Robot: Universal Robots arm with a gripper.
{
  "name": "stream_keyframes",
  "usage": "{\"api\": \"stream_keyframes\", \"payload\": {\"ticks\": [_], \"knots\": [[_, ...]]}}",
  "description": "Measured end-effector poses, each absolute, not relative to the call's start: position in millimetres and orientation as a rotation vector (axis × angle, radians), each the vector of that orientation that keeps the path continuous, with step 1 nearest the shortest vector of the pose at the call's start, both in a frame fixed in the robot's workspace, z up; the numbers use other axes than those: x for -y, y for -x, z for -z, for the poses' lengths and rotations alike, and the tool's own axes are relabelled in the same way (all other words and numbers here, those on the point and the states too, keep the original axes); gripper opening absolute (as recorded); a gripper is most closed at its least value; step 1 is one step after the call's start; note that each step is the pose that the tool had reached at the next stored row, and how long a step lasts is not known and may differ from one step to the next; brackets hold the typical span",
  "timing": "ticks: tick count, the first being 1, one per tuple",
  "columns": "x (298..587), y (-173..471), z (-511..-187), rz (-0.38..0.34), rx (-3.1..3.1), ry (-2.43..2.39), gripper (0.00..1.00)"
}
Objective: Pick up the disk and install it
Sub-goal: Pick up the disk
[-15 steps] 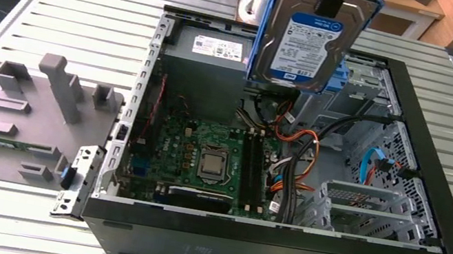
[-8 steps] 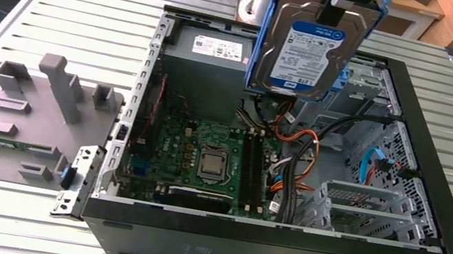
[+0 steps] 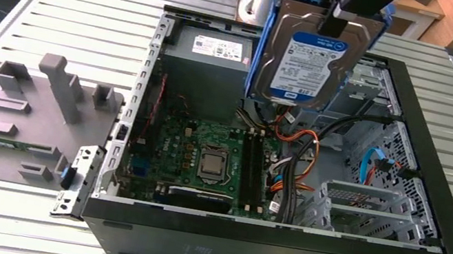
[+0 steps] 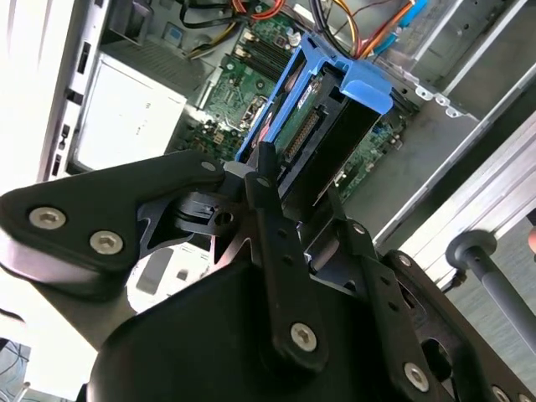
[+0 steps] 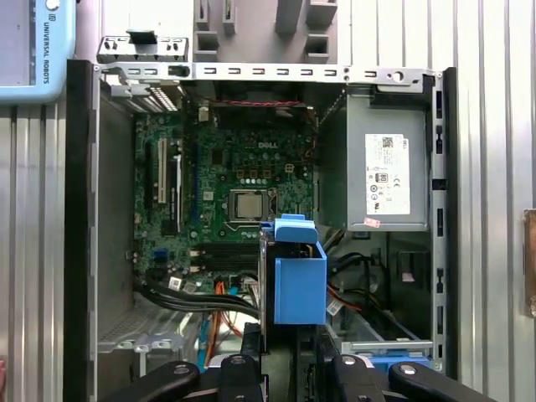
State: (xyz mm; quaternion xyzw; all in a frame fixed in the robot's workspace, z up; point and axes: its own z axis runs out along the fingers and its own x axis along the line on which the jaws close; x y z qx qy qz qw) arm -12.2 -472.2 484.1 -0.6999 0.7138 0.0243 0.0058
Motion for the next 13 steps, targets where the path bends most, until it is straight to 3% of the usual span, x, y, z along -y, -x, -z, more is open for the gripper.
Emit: {"api": "stream_keyframes", "payload": {"ticks": [13], "knots": [[506.8, 12.2, -484.0, -0.076, -2.234, 2.191, 0.35]]}}
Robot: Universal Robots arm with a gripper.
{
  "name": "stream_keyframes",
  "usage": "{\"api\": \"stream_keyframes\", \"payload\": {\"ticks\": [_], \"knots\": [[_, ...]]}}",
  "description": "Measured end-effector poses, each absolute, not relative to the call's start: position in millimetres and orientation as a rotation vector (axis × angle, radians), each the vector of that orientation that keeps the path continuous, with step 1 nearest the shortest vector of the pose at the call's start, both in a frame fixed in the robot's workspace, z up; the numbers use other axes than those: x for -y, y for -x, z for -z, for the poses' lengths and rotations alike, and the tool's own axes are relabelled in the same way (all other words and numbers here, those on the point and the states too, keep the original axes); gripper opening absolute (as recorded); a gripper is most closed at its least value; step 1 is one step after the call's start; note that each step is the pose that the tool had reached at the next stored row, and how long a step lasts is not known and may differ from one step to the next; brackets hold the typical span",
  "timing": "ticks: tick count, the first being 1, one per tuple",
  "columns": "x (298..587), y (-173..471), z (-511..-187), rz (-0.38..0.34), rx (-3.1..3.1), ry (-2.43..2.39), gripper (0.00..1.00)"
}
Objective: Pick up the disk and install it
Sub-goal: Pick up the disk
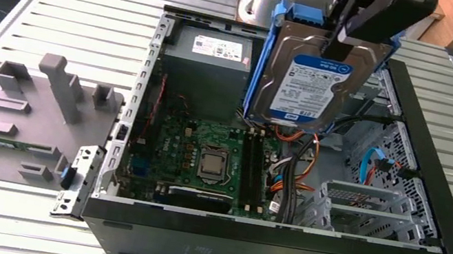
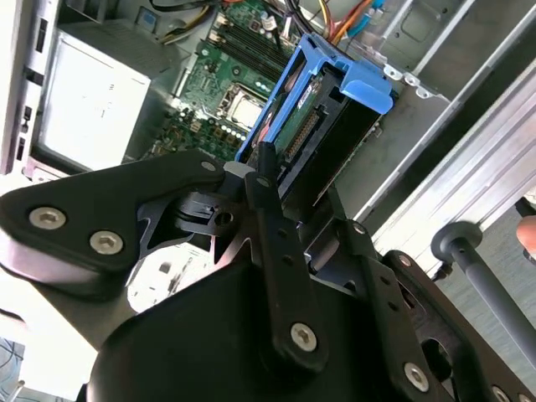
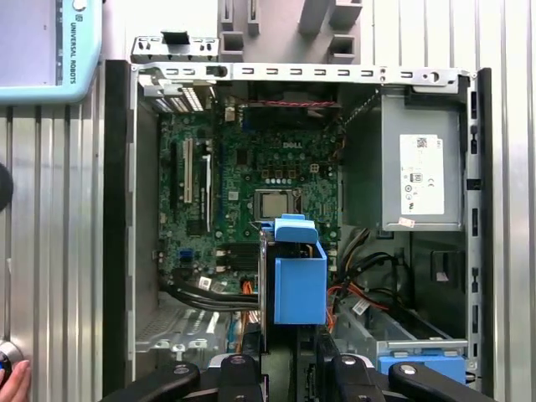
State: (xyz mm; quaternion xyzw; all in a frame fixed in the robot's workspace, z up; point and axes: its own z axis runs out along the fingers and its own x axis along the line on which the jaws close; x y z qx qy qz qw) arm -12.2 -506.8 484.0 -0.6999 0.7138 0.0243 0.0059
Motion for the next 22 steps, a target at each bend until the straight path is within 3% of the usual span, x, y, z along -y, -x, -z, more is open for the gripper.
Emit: {"api": "stream_keyframes", "payload": {"ticks": [22], "knots": [[571.8, 12.2, -484.1, -0.076, -2.234, 2.191, 0.35]]}}
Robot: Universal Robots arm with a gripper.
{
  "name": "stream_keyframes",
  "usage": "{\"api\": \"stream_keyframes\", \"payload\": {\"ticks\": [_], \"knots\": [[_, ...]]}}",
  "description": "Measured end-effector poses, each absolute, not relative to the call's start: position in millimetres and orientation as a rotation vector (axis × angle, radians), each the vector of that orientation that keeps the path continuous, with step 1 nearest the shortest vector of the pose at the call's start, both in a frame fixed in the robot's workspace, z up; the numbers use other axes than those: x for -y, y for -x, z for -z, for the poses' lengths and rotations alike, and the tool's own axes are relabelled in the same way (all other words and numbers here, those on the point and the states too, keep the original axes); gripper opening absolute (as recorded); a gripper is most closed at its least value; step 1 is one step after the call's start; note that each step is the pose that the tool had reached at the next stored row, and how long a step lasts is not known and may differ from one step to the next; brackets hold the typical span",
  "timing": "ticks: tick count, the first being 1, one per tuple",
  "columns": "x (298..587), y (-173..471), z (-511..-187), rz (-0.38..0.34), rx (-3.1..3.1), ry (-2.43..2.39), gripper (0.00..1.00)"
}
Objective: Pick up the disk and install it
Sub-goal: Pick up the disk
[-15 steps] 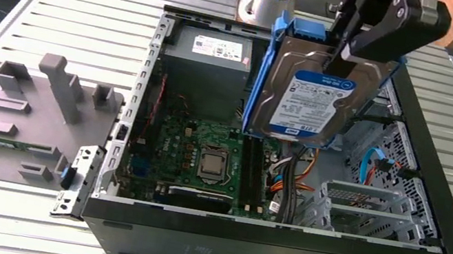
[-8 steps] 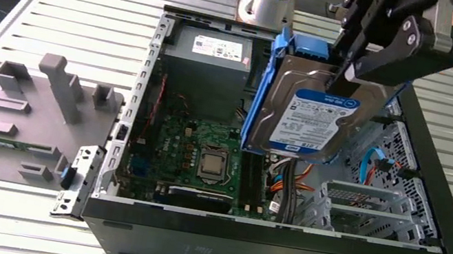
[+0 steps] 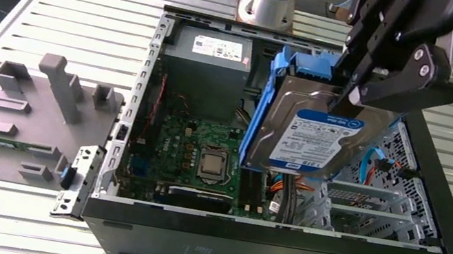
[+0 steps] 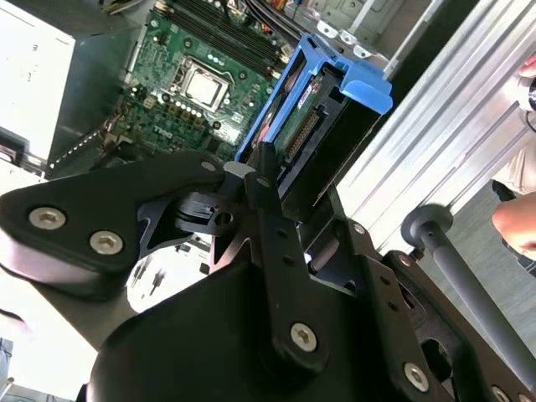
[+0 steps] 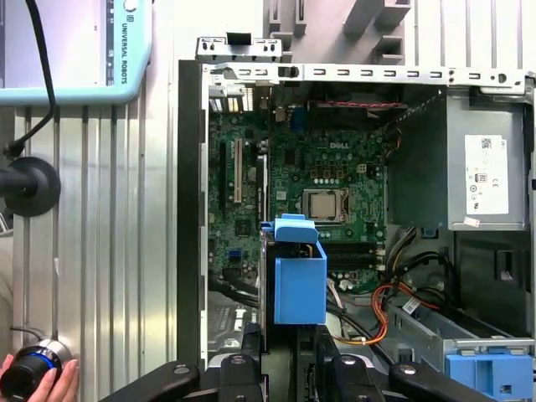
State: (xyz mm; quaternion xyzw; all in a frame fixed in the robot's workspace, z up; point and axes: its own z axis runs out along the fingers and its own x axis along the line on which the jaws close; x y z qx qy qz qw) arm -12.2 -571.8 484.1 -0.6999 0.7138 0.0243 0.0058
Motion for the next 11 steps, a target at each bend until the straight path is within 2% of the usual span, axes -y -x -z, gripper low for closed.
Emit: {"api": "stream_keyframes", "payload": {"ticks": [11], "knots": [[572.3, 10.7, -483.9, -0.076, -2.234, 2.191, 0.35]]}}
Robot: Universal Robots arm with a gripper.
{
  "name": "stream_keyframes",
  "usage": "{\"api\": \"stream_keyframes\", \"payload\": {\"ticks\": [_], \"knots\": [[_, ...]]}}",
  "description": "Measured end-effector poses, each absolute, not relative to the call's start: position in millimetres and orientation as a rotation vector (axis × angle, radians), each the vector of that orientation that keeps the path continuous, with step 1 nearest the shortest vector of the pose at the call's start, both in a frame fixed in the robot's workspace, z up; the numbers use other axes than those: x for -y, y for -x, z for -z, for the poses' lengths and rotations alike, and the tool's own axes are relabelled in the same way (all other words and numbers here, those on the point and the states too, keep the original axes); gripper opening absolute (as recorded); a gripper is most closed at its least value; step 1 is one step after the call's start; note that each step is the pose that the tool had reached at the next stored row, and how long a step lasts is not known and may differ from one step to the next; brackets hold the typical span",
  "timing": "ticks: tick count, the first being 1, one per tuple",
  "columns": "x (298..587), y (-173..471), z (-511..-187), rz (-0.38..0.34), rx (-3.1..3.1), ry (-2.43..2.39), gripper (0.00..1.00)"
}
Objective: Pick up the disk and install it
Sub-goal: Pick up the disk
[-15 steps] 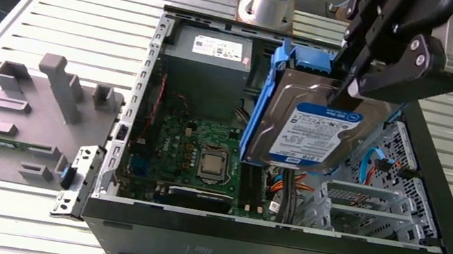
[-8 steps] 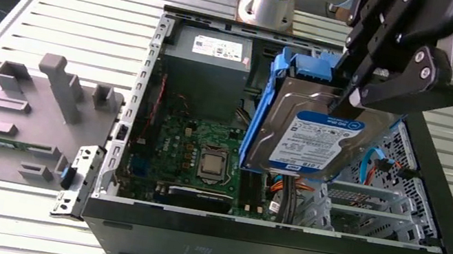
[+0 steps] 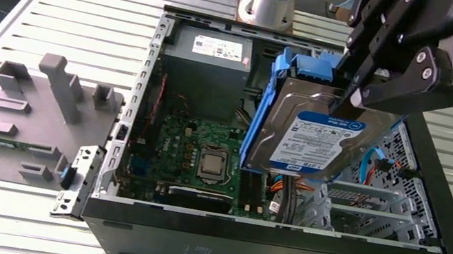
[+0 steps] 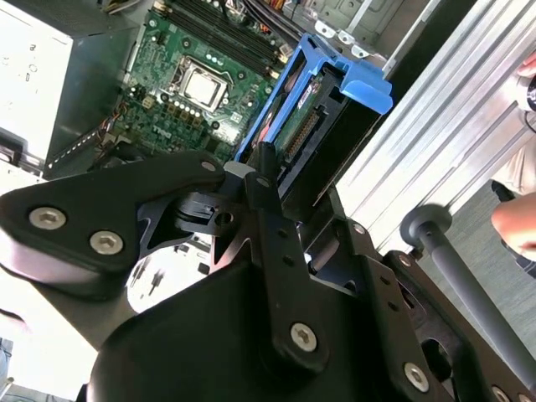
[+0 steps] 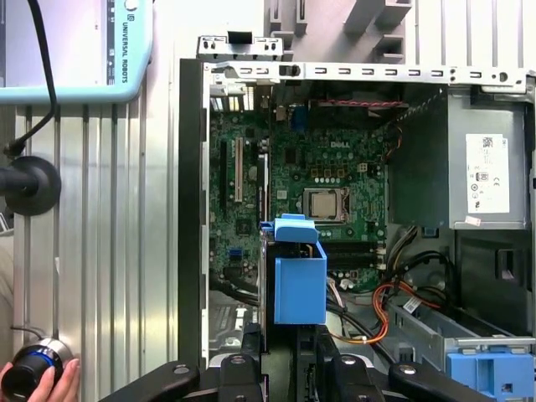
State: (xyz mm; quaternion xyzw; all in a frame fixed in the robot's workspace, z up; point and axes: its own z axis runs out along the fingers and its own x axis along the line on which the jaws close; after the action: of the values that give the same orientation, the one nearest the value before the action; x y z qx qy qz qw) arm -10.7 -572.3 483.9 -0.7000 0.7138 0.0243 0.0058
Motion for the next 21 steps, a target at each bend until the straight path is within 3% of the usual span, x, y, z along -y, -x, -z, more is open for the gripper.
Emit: {"api": "stream_keyframes", "payload": {"ticks": [21], "knots": [[572.3, -36.8, -480.9, -0.076, -2.234, 2.191, 0.35]]}}
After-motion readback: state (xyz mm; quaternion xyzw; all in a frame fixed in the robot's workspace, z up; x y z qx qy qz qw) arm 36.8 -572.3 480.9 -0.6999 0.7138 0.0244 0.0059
